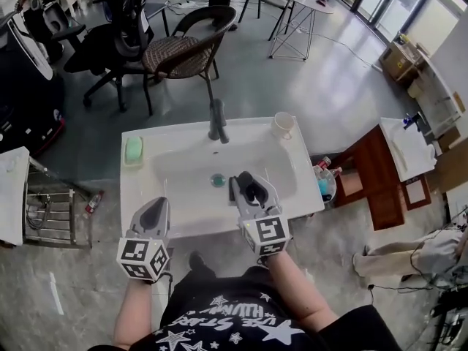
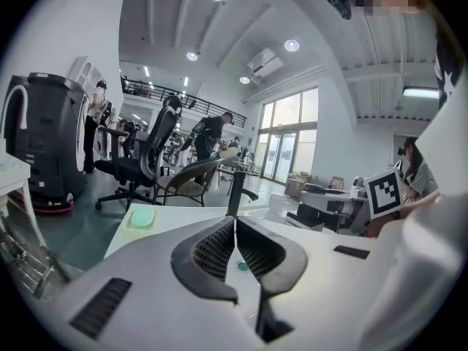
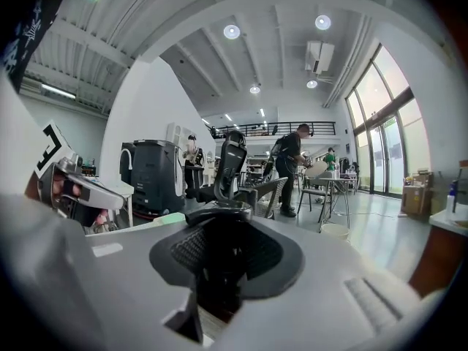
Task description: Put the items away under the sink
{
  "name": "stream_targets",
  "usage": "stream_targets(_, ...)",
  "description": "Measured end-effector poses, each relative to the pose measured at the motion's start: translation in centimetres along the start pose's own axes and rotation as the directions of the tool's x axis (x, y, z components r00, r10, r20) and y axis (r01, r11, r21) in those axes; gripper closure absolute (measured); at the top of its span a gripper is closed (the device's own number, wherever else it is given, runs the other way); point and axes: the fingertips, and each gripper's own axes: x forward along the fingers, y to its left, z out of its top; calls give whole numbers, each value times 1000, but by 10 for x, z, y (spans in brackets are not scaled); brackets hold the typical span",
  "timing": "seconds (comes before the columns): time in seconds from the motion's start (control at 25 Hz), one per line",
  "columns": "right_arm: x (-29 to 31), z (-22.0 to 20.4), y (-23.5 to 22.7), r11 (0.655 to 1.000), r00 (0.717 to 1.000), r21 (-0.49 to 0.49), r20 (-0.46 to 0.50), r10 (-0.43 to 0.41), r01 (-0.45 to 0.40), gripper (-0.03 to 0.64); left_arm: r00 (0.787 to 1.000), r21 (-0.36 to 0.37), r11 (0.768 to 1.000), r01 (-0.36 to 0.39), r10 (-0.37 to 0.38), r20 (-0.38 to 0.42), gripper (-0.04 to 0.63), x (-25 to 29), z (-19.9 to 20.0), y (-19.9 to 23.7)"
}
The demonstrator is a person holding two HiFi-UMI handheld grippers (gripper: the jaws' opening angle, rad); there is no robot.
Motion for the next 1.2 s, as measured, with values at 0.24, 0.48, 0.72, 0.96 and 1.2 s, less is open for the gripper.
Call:
stream_targets(0.24, -35, -10, -35, 999, 999, 3, -1, 51, -51, 520, 998, -28, 998, -58, 57, -3, 580, 0, -19, -60)
stream_targets(0.48, -72, -28, -67, 993, 993, 14, 3, 120, -120, 520, 990, -38, 989, -143, 143, -11, 579, -17, -43, -112)
stream_targets(0.72, -118, -35, -81, 973, 973, 16, 27, 228, -228, 520, 966, -65, 965, -256, 257, 12, 580, -45, -60, -165)
stream_targets(0.96, -162, -57, -93, 951, 951, 19, 10, 308, -308, 520, 941, -83, 939, -335, 338, 24, 579, -69, -75, -217)
stream_targets(1.2, -187, -70, -83, 925, 925, 4, 1, 380, -380, 520, 922, -80, 920, -384, 386, 17, 580, -91, -90, -246)
